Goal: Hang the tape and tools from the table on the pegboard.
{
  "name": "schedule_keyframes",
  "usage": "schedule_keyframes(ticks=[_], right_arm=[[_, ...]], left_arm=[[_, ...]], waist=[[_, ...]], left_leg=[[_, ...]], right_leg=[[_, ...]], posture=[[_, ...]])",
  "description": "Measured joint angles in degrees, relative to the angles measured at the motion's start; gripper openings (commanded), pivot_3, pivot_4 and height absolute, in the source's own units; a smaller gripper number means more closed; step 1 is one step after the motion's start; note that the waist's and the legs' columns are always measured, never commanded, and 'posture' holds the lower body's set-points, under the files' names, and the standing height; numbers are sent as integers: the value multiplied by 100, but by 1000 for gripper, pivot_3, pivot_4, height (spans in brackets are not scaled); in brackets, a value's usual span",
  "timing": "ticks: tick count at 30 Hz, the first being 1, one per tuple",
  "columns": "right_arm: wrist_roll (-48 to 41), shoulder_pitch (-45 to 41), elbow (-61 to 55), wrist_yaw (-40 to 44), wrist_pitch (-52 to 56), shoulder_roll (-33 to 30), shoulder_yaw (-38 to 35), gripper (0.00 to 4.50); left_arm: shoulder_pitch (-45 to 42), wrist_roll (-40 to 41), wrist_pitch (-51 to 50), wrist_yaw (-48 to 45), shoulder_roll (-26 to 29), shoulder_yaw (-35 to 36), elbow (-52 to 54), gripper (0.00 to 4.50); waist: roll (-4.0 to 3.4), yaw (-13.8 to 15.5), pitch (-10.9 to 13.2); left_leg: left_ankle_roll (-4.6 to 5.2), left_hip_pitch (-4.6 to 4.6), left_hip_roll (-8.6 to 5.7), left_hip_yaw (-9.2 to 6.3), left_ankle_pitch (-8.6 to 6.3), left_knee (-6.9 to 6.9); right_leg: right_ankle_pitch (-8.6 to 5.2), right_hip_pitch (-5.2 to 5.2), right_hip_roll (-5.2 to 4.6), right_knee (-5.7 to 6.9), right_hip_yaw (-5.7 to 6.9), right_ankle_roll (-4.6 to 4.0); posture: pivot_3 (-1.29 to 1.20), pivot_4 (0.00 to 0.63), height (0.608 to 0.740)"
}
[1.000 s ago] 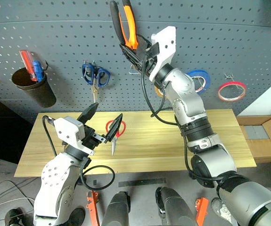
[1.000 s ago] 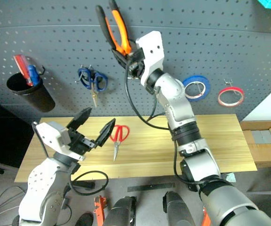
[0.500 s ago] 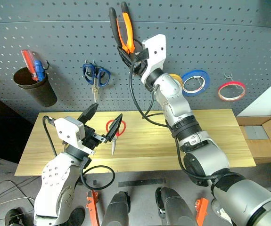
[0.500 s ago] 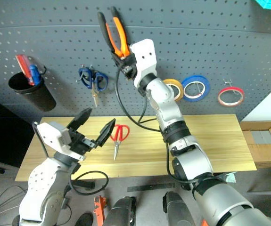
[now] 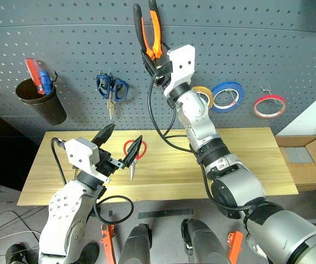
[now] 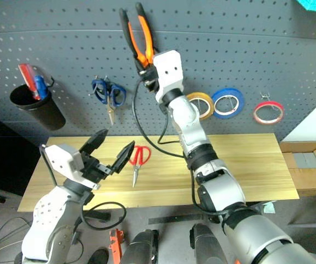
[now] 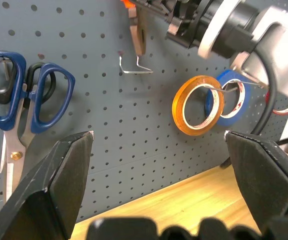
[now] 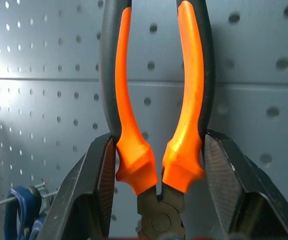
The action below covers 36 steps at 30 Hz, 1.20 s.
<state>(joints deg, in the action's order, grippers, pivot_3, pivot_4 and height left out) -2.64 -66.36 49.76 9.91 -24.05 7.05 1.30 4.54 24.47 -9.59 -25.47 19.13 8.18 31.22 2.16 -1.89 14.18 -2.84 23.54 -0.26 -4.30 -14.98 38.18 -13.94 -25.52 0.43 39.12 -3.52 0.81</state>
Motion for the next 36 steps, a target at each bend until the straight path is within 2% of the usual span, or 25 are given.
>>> schedule_keyframes(ticks=[20,36], right_arm=[[380,-272,1072,-1130,-788,27,-126,2013],[595,-281,1169,-1288,-1007,184,-96,2013]], left_arm=[[129,156,-138,-13,112,13,64,4500],[261,238,-291,88,180,21,313,4500]], waist=[[-6,1,6],[-14,3,13]], left_leg=[[3,-17,0,-3,1,-4],[4,-26,0,-13,1,-9]], right_leg=[[0,15,1,-2,0,0],[-1,22,2,-4,-3,0]], posture=[[46,239,740],[57,249,740]])
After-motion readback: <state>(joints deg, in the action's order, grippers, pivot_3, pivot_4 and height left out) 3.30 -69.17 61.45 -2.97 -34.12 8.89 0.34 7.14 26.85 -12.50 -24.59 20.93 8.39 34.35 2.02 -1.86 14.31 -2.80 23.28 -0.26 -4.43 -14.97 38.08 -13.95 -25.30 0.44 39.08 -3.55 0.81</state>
